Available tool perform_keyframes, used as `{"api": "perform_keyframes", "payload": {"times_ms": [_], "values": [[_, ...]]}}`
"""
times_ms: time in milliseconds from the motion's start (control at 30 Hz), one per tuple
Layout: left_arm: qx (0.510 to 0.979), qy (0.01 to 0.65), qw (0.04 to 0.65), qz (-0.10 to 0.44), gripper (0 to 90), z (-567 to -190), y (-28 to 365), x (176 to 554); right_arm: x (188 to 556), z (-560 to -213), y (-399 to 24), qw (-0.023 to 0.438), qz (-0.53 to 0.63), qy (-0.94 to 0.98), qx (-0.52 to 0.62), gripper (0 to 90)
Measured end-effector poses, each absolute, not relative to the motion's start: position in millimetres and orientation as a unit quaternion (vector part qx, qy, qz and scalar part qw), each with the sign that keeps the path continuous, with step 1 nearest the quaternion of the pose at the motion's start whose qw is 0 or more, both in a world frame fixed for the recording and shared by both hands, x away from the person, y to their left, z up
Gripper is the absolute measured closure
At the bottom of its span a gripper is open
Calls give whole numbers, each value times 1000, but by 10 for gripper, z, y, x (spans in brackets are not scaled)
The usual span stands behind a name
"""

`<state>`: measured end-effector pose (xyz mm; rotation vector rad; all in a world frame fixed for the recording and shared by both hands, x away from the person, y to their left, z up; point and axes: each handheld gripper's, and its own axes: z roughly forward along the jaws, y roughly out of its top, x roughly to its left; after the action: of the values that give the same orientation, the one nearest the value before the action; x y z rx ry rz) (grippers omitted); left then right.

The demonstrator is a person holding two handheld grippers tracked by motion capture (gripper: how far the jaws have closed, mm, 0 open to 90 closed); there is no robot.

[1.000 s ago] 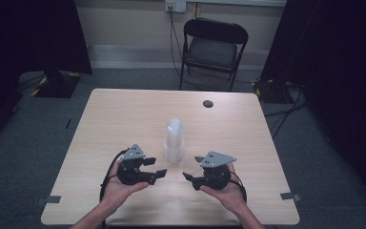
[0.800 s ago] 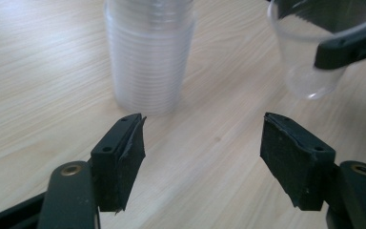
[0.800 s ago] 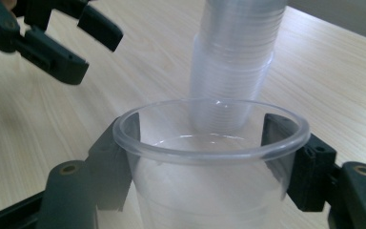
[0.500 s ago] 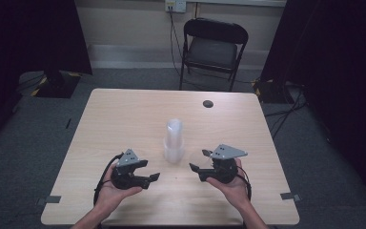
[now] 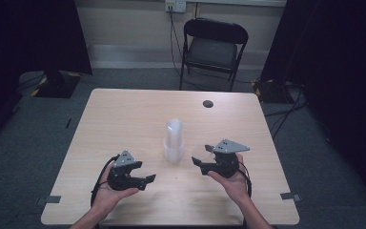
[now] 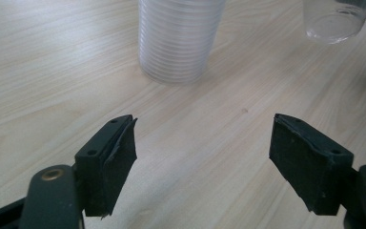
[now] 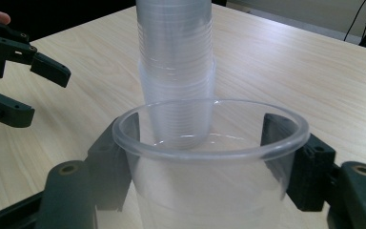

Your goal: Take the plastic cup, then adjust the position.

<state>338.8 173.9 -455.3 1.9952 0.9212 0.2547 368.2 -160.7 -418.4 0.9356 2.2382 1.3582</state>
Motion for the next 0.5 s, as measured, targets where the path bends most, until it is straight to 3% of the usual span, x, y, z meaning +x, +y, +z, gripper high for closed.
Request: {"api": "perform_keyframes", "payload": {"times_ms": [500], "values": [[805, 377, 446, 103, 241, -4557, 1744, 3380, 3857, -4123, -1529, 190, 490, 780, 338, 296]]}}
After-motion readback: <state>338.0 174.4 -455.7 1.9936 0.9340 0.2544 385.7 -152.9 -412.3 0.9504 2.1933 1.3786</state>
